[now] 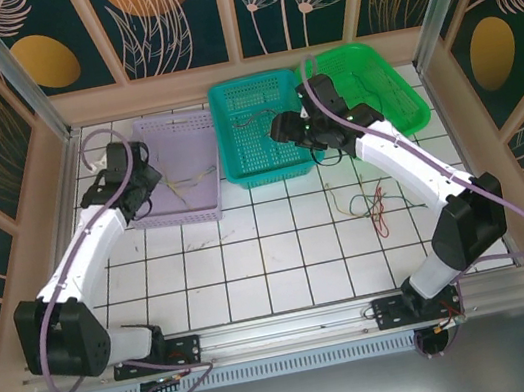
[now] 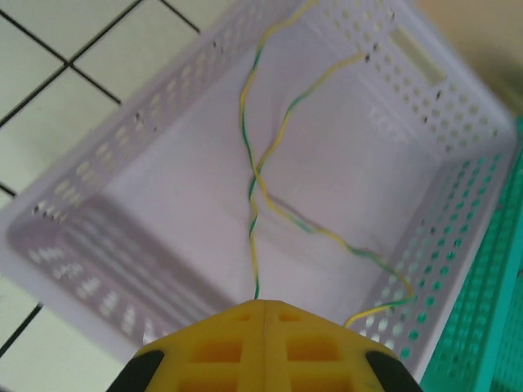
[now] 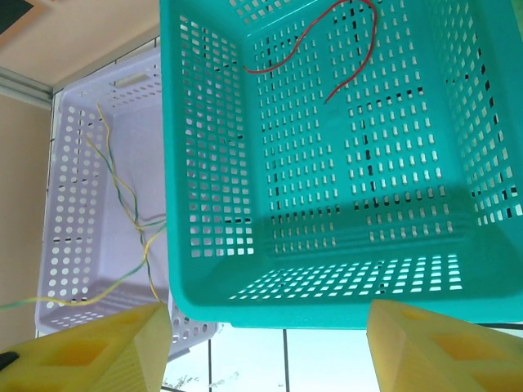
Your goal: Untangle the cables
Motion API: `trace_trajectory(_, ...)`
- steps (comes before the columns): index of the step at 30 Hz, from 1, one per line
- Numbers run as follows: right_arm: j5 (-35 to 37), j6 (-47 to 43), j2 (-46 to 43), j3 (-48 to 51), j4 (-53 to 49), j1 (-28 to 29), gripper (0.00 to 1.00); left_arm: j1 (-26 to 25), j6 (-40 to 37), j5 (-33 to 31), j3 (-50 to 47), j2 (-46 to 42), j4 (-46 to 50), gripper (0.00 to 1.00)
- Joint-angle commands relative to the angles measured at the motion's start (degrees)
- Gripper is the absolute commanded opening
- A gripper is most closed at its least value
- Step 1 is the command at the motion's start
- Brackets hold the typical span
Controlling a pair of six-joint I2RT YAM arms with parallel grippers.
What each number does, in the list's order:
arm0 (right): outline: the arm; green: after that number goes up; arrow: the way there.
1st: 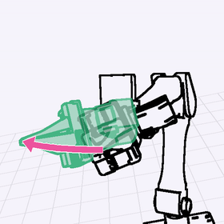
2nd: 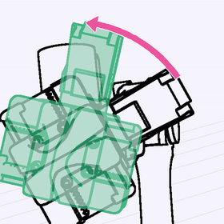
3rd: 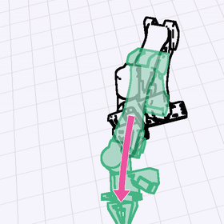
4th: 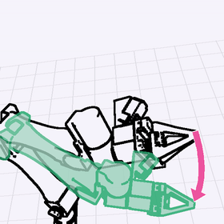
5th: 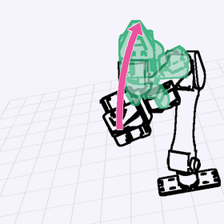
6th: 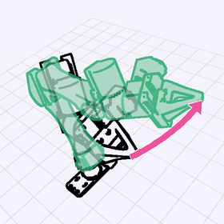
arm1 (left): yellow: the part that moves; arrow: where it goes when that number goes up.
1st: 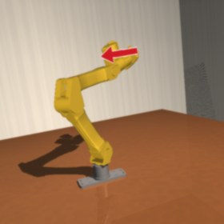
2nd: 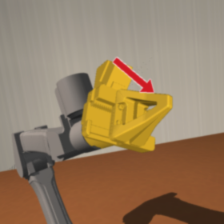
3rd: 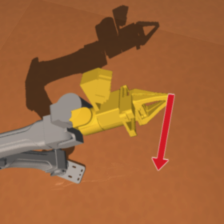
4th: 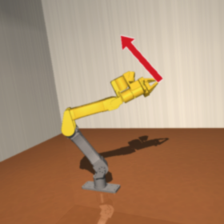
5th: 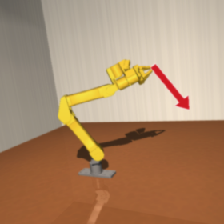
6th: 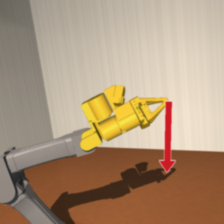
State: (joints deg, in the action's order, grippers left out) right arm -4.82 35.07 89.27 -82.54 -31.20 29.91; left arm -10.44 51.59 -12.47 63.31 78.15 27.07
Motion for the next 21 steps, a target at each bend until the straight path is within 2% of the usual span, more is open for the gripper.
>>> trace_trajectory(1, -0.7, 0.7, -2.1, 0.7, 1.1, 0.6, 0.65, 3.3, 1.6, 2.3, 4.0, 2.6, -9.0, 0.0)
trace_trajectory(5, -0.5, 0.7, -2.4, 1.1, 1.0, 0.7, 0.65, 5.7, 5.3, 5.2, 5.5, 5.7, -16.0, 0.0)
trace_trajectory(10, -0.5, 0.7, -2.8, 1.8, 0.9, 0.7, 0.65, 6.0, 6.9, 4.7, 6.1, 6.4, -20.4, 0.0)
trace_trajectory(14, -0.6, 0.9, -2.8, 2.4, 1.2, 0.7, 0.65, 6.1, 5.4, 5.3, 3.5, 5.6, -19.6, 0.0)
trace_trajectory(18, -1.1, 1.1, -2.6, 2.6, 1.6, 0.7, 0.65, 6.0, 2.7, 7.5, -4.0, 5.2, -19.2, 0.0)
trace_trajectory(21, -1.8, 1.3, -2.3, 2.8, 2.0, 0.7, 0.65, 6.0, -0.8, 10.0, -6.6, 7.7, -17.0, 0.0)
